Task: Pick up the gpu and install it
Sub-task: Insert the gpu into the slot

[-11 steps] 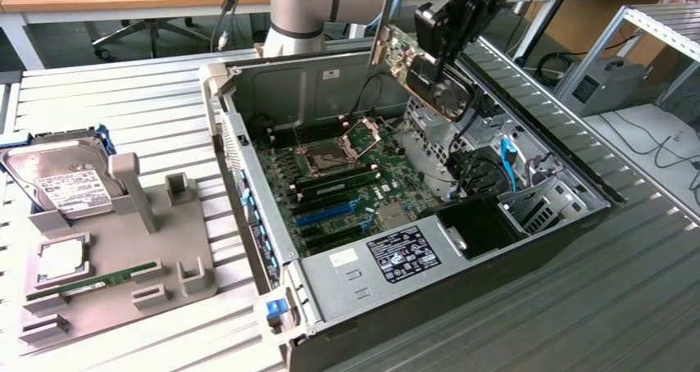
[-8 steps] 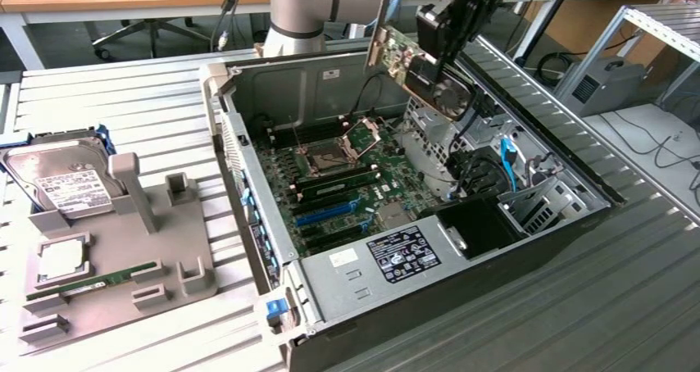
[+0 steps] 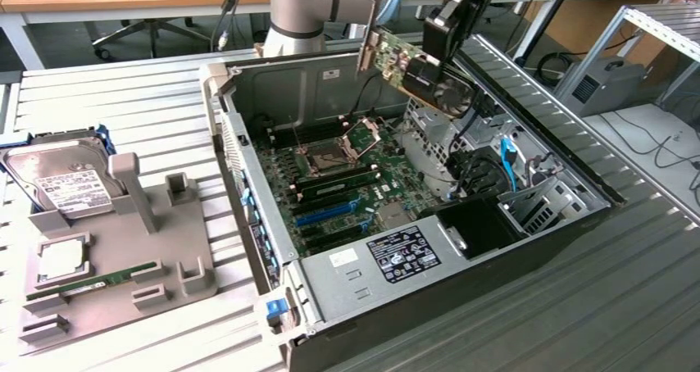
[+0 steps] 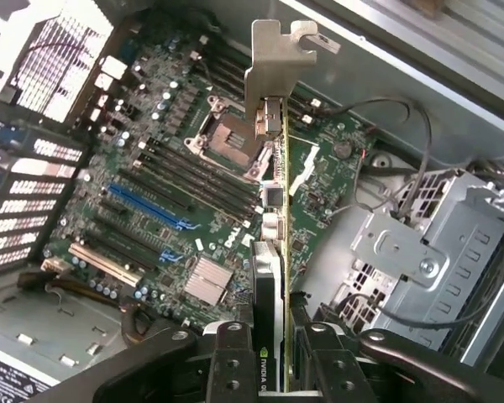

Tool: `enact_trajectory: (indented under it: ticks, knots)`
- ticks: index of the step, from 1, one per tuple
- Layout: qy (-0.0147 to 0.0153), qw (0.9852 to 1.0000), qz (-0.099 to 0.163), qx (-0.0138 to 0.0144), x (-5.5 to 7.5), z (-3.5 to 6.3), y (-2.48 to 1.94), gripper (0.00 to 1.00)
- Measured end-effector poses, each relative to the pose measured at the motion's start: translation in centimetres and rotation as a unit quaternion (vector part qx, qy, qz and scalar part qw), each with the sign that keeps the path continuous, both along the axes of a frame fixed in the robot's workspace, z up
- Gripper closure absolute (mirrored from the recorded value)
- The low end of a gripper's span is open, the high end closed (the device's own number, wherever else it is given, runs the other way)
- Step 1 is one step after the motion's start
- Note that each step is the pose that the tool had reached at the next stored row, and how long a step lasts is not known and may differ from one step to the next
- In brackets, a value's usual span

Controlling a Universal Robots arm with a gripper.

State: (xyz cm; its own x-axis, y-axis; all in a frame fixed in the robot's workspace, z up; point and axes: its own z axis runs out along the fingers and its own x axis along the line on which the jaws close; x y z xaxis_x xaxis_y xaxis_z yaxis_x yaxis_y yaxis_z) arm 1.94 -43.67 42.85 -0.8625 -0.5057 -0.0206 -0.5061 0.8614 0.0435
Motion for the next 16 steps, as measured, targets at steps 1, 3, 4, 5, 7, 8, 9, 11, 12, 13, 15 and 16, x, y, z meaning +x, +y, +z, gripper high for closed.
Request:
enact_trajectory:
  ticks: [1,3,4,5,7,8,9,11,12,13,15,16]
  knots:
    - [0.0000,0.9999,0.010,0.0000,0.00,-0.01,0.00,0.73]
    - [0.0000,0.9989,0.047,0.0000,0.00,-0.02,0.01,0.73]
    - [0.0000,0.9980,0.063,0.0000,0.00,-0.03,0.01,0.73]
    - [0.0000,0.9976,0.069,0.0001,0.00,-0.03,0.01,0.73]
    - [0.0000,0.9951,0.099,0.0000,0.00,-0.04,0.01,0.73]
    - [0.0000,0.9928,0.120,0.0000,0.00,-0.05,0.02,0.73]
    - [0.0000,0.9899,0.142,0.0000,0.00,-0.06,0.02,0.73]
    - [0.0000,0.9863,0.165,0.0000,0.00,-0.08,0.03,0.73]
    - [0.0000,0.9846,0.175,0.0000,0.00,-0.08,0.03,0.73]
    - [0.0000,0.9829,0.184,0.0000,0.00,-0.09,0.03,0.73]
    - [0.0000,0.9792,0.203,0.0000,0.00,-0.09,0.04,0.73]
    - [0.0000,0.9773,0.212,0.0000,0.00,-0.10,0.04,0.73]
